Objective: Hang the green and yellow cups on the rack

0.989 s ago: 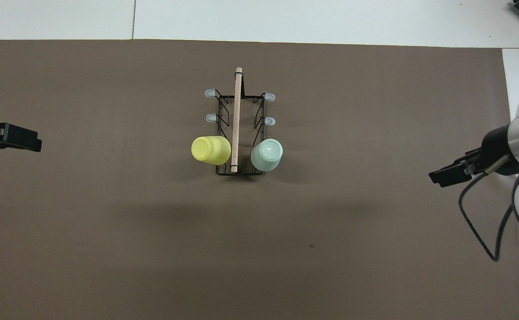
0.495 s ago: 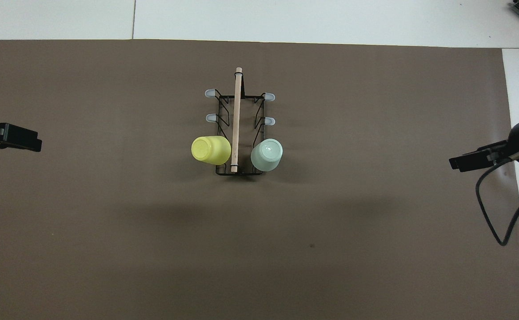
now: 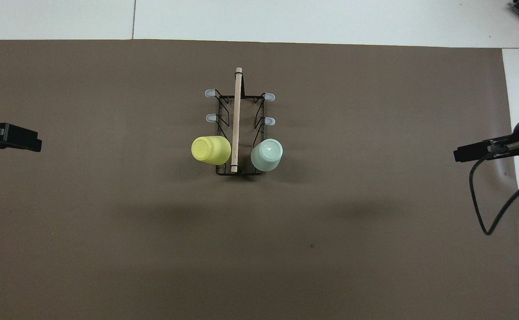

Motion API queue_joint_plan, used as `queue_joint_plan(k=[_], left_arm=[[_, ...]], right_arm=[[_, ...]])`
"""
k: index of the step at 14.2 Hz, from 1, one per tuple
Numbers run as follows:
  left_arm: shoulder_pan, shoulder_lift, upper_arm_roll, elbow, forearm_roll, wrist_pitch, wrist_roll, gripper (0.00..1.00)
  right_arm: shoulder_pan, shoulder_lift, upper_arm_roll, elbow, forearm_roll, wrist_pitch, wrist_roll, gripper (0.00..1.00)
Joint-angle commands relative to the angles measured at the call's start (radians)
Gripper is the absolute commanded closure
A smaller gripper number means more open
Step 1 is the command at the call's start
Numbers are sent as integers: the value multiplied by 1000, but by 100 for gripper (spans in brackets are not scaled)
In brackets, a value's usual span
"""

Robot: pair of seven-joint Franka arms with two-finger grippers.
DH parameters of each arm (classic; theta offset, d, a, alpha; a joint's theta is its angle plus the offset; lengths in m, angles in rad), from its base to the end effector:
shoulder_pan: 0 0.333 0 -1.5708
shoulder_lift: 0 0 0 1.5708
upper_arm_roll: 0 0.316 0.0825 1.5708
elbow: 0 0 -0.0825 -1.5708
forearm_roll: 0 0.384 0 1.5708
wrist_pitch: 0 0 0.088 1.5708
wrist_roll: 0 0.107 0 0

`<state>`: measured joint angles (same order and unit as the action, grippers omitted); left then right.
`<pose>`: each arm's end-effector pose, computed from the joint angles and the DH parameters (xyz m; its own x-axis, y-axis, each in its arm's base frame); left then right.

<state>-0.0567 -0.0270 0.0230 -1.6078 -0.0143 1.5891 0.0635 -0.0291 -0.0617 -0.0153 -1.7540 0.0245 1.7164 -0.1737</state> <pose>0.5473 -0.0198 0.6235 0.9953 -0.0968 0.0092 -0.0969 -0.9952 0.0144 0.5441 -0.0221 0.5840 0.9917 0.1254 0.0280 0.1260 -0.9918 -0.0207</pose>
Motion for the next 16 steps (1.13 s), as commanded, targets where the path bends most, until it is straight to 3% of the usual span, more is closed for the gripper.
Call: queue_joint_plan(k=[1,3,6,16], left_arm=[[15,-8,-11,-6,-4,-11,10,0],[15,-8,-11,-6,-4,-11,10,0],[15,-8,-11,-6,-4,-11,10,0],[15,-8,-11,-6,-4,-11,10,0]], right_arm=[[33,78,-2,123,-31,-69,75,0],[81,91,-32,149,-50,-92,112,0],[210,91,-178,148,-40,-104,117,0],[213,94,-180,149,-34,-93,197,0]])
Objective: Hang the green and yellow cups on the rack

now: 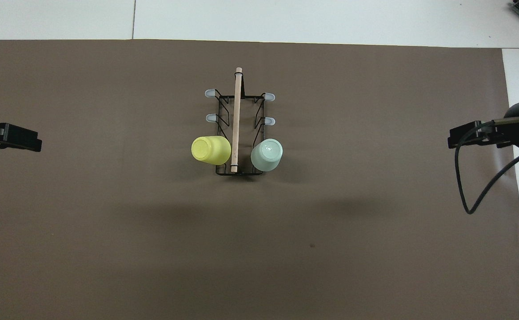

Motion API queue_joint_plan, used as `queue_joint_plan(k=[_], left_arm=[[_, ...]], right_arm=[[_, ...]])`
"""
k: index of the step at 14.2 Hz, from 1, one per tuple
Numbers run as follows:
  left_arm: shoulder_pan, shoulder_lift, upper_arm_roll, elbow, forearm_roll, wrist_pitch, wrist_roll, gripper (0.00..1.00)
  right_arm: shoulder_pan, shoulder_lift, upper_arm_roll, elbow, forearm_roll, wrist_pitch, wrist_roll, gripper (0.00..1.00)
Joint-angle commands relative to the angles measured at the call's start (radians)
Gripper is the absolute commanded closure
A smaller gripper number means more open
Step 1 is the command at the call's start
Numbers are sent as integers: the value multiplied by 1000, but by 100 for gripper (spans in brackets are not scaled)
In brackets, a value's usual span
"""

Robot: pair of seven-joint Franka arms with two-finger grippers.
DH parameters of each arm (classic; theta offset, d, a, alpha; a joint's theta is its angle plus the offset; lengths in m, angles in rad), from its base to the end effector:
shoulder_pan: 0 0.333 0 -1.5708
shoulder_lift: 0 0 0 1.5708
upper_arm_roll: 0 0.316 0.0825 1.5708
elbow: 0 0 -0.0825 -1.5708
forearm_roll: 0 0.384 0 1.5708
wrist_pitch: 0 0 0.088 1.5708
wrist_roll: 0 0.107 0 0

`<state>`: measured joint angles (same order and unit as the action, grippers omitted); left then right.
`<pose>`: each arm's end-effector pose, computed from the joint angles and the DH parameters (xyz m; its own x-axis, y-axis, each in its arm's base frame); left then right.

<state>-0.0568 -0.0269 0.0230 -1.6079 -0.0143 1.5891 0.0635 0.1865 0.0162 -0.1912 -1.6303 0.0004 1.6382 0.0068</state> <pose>0.5473 -0.0198 0.6234 0.9953 -0.0969 0.0090 -0.0970 -0.9952 0.0144 0.5638 -0.0018 0.5933 0.9999 -0.0115 -0.0080 -0.0115 -0.9999 0.0027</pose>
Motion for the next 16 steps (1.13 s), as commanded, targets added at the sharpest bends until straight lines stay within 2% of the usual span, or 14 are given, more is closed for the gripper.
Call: queue_joint_plan(k=[1,12,13,16], left_arm=[[15,-8,-11,-6,-4,-11,10,0],[20,-8,-8,-6,-4,-17,9,0],[21,-8,-8,-6,-4,-18,10,0],[21,-8,-6,-6,-4,-15,10,0]], right_arm=[[-4,16,-4,26,-10,-15,16,0],[-56,18,55,26,-13,-15,19,0],[-77,18,73,26,-11,-14,19,0],[-209,18,221,26,-16,-15,22,0]])
